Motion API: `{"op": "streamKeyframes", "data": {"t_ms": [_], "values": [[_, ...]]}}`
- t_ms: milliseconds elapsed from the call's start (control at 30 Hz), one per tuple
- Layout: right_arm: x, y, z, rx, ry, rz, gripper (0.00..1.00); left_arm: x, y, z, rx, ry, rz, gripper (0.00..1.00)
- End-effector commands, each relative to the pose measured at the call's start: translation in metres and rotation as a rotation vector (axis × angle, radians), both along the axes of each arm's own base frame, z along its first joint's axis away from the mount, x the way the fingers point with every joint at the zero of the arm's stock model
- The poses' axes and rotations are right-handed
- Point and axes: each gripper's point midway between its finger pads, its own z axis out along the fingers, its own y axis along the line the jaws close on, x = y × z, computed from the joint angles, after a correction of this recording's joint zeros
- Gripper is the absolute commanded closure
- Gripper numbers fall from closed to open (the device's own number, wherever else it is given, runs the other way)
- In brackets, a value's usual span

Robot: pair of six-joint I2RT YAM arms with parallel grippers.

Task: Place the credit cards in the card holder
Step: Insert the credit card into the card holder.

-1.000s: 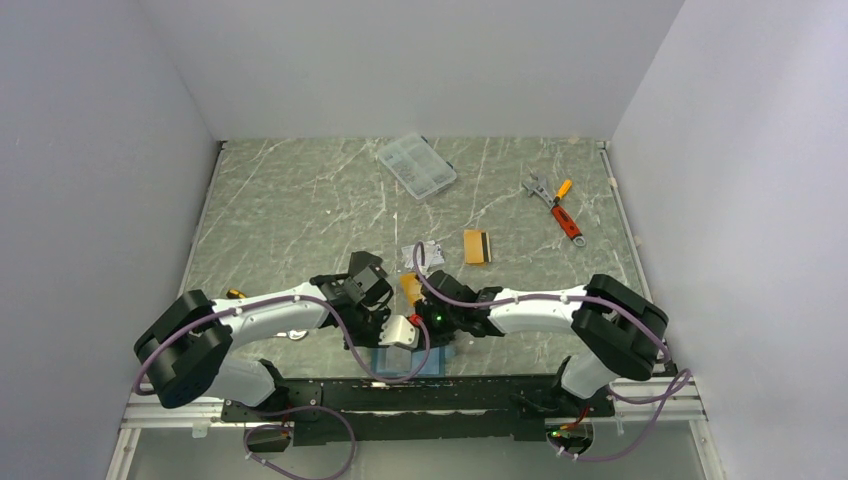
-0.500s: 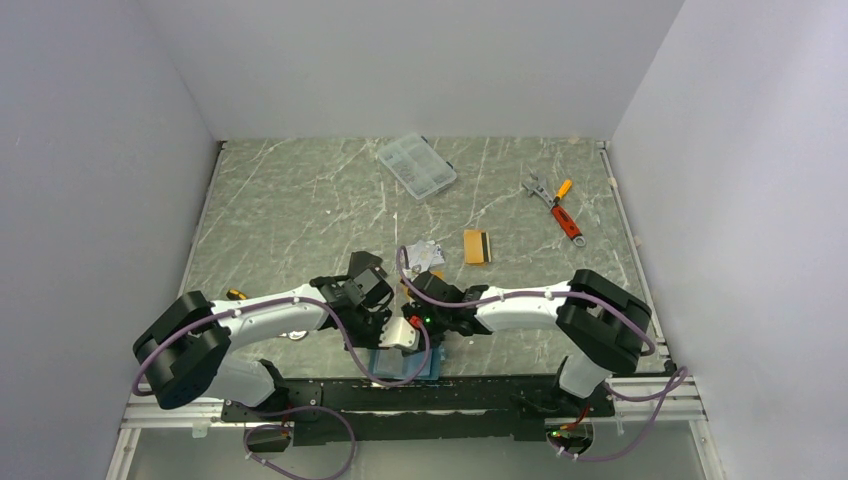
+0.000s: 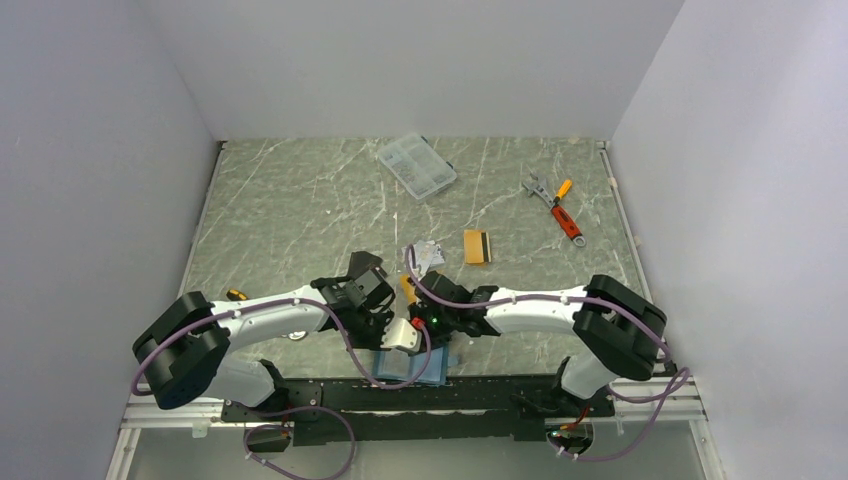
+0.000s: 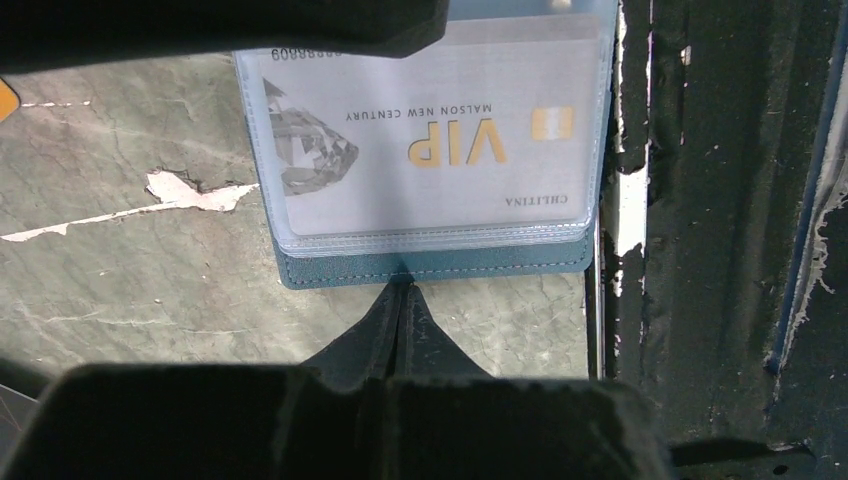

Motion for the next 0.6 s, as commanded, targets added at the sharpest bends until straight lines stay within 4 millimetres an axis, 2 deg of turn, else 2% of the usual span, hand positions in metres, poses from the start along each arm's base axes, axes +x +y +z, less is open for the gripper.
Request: {"op": "streamKeyframes", "data": {"t_ms": [0,100,133,200,267,367,500,567], "values": [[-0.009,0.002,-0.011,-0.004,0.056,0.014,1.0,-0.003,-0.009,0.007,-0.049,0.009,-0.01,1.0],[-0.011,0.011,-0.012,0.014,0.073,0.051,1.0,-0.001,-0.012,0.012,-0.056,0.009,-0.011,1.0],[-0.009,0.01,-0.01,0.003,0.065,0.053,0.97,0.0,-0.013,0.014,-0.062,0.01,-0.007,1.0],[0.0,0.003,-0.002,-0.025,0.03,0.03,0.81,0.003,-0.014,0.018,-0.073,0.021,0.006,1.0],[0.012,-0.012,0.012,-0.031,-0.013,-0.023,0.64,0.009,-0.013,0.023,-0.084,0.026,0.027,1.0],[0.024,-0.037,0.043,0.001,-0.075,-0.109,0.5,0.019,-0.011,0.032,-0.106,0.043,0.064,1.0],[0.021,-0.064,0.07,0.047,-0.112,-0.203,0.39,0.027,-0.007,0.04,-0.118,0.052,0.098,1.0],[0.01,-0.079,0.069,0.07,-0.087,-0.24,0.36,0.025,-0.007,0.041,-0.12,0.057,0.092,1.0]]}}
